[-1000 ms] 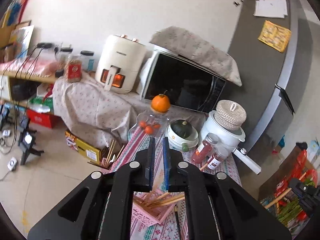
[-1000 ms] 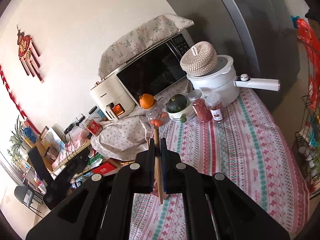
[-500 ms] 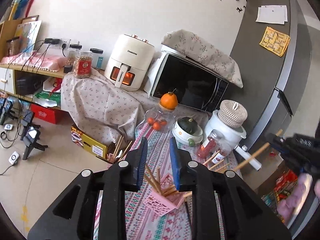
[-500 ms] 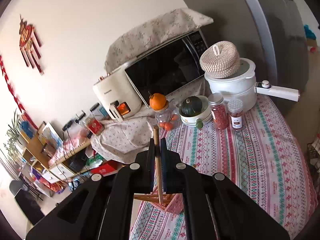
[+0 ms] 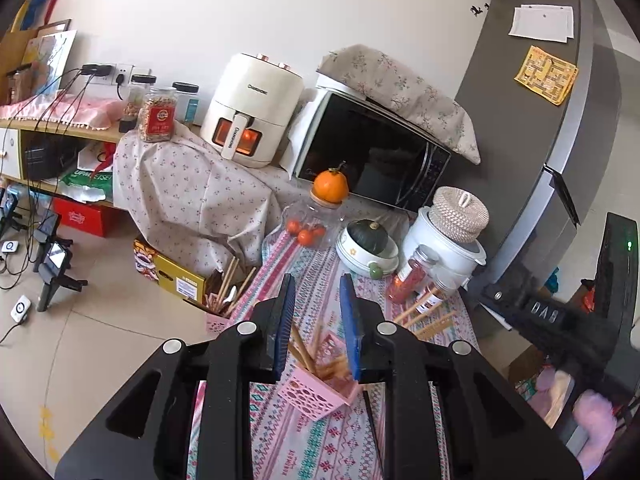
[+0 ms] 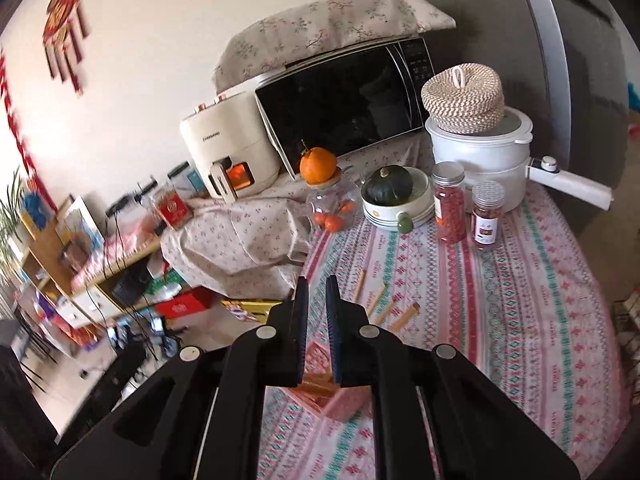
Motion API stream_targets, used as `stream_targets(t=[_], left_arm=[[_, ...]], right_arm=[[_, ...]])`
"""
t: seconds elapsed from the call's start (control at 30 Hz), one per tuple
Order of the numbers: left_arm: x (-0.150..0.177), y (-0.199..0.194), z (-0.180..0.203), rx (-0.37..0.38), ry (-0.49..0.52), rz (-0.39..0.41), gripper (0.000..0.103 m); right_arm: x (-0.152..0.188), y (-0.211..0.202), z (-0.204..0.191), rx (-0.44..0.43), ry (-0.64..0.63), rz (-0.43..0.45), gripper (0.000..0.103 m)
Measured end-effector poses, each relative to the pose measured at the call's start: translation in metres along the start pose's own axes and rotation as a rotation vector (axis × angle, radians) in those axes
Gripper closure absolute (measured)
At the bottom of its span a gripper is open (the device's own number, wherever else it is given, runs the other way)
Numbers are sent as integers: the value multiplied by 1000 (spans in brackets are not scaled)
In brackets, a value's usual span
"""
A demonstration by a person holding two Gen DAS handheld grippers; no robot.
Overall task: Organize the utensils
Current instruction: 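Insert both chopsticks into the pink holder and open both tools, then withdraw both open tools from the holder toward the remaining chopsticks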
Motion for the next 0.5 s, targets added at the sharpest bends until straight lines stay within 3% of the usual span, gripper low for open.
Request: stream_targets(t=[0.23, 0.4, 0.5], left_arm=[[17, -5, 24, 1, 62, -31, 72], [34, -11, 33, -8, 91, -51, 61], [46, -15, 36, -18, 99, -66, 58]], right_arm=[[30, -18, 6, 48, -62, -8, 92], [47, -31, 14, 71, -83, -3, 70], [59, -39, 21, 95, -98, 1, 68]])
Point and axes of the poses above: each gripper's, at about its wrist camera, not at the fingertips, and y roughly the way its jaws point, z to its right, x to its underside, the point moved 6 cm from there along y, roughly the way its jaws point, and after that the axes turned 5 degrees about y, right-handed, at the moved point
